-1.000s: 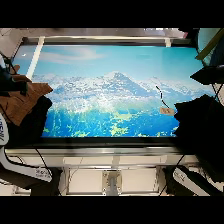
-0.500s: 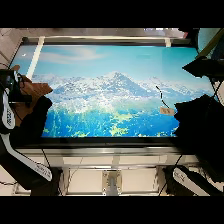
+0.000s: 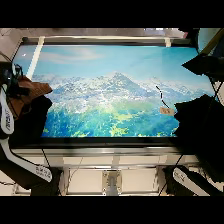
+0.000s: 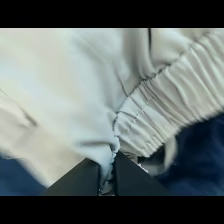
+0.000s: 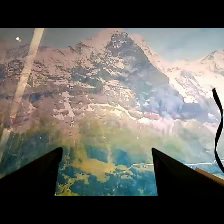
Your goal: Fold the clothes and pants, and hang the long-sleeved shirts on hangers.
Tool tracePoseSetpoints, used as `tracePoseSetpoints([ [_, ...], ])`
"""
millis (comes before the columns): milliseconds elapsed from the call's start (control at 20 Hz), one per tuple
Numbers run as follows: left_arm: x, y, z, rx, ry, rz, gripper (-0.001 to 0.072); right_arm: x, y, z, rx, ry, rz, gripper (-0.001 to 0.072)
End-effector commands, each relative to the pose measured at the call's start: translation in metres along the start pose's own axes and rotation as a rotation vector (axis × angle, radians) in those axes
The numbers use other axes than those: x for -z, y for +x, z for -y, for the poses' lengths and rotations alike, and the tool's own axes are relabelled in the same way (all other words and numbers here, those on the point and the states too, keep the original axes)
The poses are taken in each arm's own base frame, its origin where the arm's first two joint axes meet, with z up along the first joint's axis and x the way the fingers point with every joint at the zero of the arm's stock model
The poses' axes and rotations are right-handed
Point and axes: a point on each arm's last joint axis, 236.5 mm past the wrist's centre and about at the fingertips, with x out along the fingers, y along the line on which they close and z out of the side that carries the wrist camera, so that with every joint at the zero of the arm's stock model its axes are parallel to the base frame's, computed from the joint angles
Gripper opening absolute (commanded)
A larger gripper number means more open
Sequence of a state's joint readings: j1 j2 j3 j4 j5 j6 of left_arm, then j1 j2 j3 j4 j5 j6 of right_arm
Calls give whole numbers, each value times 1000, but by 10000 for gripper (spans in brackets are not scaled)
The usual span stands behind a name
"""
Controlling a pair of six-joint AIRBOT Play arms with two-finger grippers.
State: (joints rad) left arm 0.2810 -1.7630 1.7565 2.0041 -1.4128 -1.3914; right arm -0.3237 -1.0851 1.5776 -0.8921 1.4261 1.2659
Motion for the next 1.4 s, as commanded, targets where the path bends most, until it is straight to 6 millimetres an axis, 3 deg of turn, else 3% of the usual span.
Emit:
tracePoseSetpoints([
  [0,-17,-117,8,53,-24,265,10,-8,-13,-7,14,-34,16,461],
  [50,-21,-159,25,127,-25,374,10,-14,-22,-7,38,-59,30,398],
  [100,-24,-209,53,244,-15,510,10,-19,-31,-7,71,-89,42,398],
  [250,-9,-369,162,726,84,860,9,-33,-66,7,234,-166,67,398],
  [350,20,-442,233,955,241,966,10,-37,-90,24,364,-192,69,397],
  [400,36,-462,270,1022,323,976,9,-38,-101,34,427,-197,68,397],
  [550,82,-483,389,1145,552,916,10,-37,-115,59,548,-192,52,381],
  [650,108,-475,472,1194,661,853,10,-36,-109,67,554,-183,34,381],
  [750,121,-455,545,1218,701,815,18,-35,-97,74,542,-171,8,383],
  [800,118,-447,570,1226,681,812,223,-34,-91,80,539,-163,-9,382],
  [850,111,-440,580,1229,647,810,595,-34,-84,85,536,-157,-22,382],
  [900,93,-433,573,1203,603,817,708,-34,-80,91,537,-149,-31,383],
  [950,69,-424,551,1148,565,834,712,-34,-76,98,539,-137,-37,382],
  [1000,39,-411,514,1056,518,849,711,-31,-73,107,544,-118,-49,382],
  [1050,13,-393,468,951,465,844,710,-24,-71,117,549,-90,-68,382],
  [1150,-24,-342,349,707,324,758,710,2,-65,139,541,-6,-130,382],
  [1250,-27,-292,226,524,135,634,710,32,-53,150,472,101,-184,382],
  [1350,0,-243,138,459,-51,533,709,60,-39,148,374,190,-208,382],
])
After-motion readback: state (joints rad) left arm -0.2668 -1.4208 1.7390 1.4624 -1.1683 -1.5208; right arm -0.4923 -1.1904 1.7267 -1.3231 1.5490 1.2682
